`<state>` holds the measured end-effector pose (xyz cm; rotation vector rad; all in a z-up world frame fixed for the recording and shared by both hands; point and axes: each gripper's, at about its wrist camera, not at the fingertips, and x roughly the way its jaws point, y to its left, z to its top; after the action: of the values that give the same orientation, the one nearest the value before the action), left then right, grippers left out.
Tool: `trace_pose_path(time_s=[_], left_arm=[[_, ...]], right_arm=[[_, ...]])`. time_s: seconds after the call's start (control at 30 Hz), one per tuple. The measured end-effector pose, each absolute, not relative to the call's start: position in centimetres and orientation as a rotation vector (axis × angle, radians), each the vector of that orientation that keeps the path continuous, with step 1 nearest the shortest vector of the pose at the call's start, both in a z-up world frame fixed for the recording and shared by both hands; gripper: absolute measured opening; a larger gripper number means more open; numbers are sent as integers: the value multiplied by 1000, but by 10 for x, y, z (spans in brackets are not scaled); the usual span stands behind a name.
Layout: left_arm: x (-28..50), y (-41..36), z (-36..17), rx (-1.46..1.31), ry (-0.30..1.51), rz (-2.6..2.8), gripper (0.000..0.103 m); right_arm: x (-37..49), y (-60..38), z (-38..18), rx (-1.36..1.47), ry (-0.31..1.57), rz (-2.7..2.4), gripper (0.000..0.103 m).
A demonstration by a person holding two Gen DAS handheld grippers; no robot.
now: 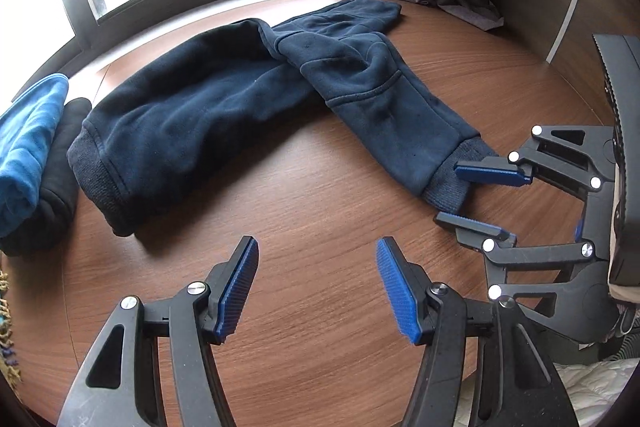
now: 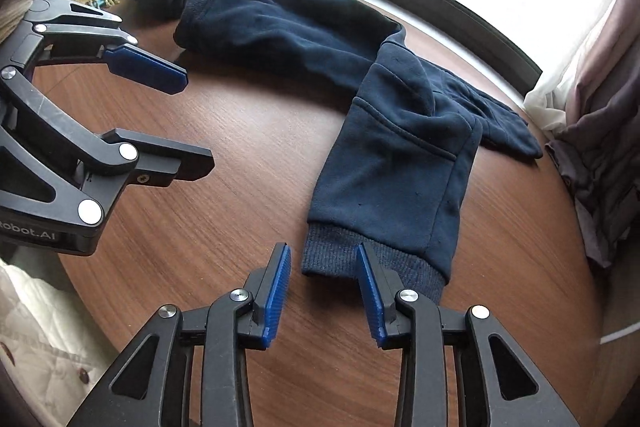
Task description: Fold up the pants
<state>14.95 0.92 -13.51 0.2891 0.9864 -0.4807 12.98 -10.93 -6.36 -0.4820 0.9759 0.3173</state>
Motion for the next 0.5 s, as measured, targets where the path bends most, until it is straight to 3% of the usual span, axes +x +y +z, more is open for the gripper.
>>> trace_pose_path(time_s=[0.33,0.43,0.5], left_arm=[[153,7,-140,295,993,-508,61],[152,6,-138,295,981,-511,61],[152,4,-137,297,976,-510,61]], right_arm=[[127,-105,-70,-561,948,279,32],[127,-104,-70,-562,945,273,26],[127,-103,-69,-564,942,275,18]])
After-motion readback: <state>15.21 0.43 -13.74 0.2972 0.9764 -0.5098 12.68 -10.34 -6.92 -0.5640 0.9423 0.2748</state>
